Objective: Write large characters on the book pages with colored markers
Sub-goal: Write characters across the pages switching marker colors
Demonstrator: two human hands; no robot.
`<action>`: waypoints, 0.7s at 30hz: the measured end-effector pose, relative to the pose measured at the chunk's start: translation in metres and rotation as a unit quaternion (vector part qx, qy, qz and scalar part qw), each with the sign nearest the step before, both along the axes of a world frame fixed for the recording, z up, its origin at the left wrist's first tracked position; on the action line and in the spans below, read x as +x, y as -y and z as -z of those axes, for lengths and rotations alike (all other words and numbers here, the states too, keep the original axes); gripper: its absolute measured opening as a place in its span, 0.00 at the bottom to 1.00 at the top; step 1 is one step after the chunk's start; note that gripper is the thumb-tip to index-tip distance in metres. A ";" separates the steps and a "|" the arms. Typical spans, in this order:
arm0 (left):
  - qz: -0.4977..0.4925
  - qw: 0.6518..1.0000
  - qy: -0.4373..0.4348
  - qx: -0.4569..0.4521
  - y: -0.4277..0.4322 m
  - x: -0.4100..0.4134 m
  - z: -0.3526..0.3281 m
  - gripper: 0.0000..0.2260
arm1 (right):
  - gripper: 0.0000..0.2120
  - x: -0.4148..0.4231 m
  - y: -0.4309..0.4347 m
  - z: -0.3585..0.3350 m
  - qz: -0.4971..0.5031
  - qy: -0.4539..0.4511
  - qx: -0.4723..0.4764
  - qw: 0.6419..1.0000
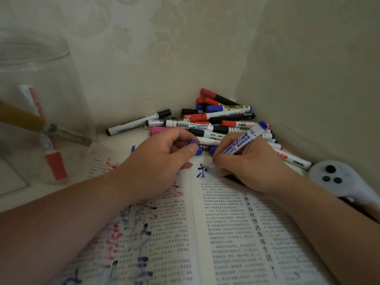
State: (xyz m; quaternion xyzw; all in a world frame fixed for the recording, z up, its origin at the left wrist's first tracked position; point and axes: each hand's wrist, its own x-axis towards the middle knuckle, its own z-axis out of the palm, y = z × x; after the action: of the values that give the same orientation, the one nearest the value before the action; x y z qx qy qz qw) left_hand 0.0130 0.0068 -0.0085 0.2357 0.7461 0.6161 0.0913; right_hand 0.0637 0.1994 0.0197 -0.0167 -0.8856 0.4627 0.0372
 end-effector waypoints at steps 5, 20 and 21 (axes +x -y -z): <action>-0.007 1.000 -0.013 0.004 0.002 0.000 0.003 0.05 | 0.07 -0.001 -0.009 0.001 0.053 0.007 -0.046 0.998; -0.019 0.999 -0.033 0.010 0.003 0.002 0.000 0.13 | 0.05 -0.002 -0.007 0.002 0.004 -0.002 0.010 1.000; -0.018 0.999 -0.036 0.008 0.003 0.002 0.000 0.13 | 0.05 -0.002 -0.007 0.003 0.007 -0.002 0.012 1.000</action>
State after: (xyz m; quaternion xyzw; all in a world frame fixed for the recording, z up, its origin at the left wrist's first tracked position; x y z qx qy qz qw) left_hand 0.0147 0.0039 -0.0089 0.2448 0.7482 0.6146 0.0512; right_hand 0.0617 0.2061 0.0172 -0.0214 -0.8910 0.4515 0.0428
